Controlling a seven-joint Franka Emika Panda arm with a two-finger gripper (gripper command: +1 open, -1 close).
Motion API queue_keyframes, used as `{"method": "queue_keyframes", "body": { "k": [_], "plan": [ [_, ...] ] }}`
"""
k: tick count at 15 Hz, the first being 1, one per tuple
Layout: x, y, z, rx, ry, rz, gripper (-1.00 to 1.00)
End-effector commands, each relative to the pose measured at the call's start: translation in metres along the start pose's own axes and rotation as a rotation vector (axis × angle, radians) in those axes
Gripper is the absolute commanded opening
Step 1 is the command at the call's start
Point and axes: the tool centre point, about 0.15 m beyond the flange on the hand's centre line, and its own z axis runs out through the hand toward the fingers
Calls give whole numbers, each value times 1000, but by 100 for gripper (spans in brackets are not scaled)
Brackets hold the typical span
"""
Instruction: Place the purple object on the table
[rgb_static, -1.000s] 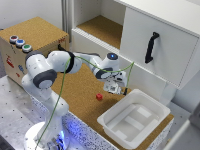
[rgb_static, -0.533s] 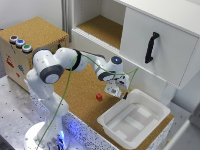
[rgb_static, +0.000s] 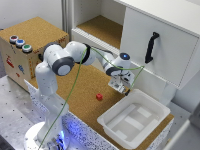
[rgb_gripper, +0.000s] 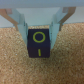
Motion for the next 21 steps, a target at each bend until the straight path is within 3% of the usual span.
{"method": "queue_keyframes", "body": {
  "k": [1, 5, 12, 13, 21],
  "plan": [
    [-25, -2, -4, -1, -24, 127, -100],
    [-38, -14, 4, -4, -25, 164, -100],
    [-26, -34, 17, -62, -62, 44, -100],
    [-28, -32, 16, -64, -60, 61, 100],
    [-37, -28, -4, -61, -25, 97, 100]
  ]
}}
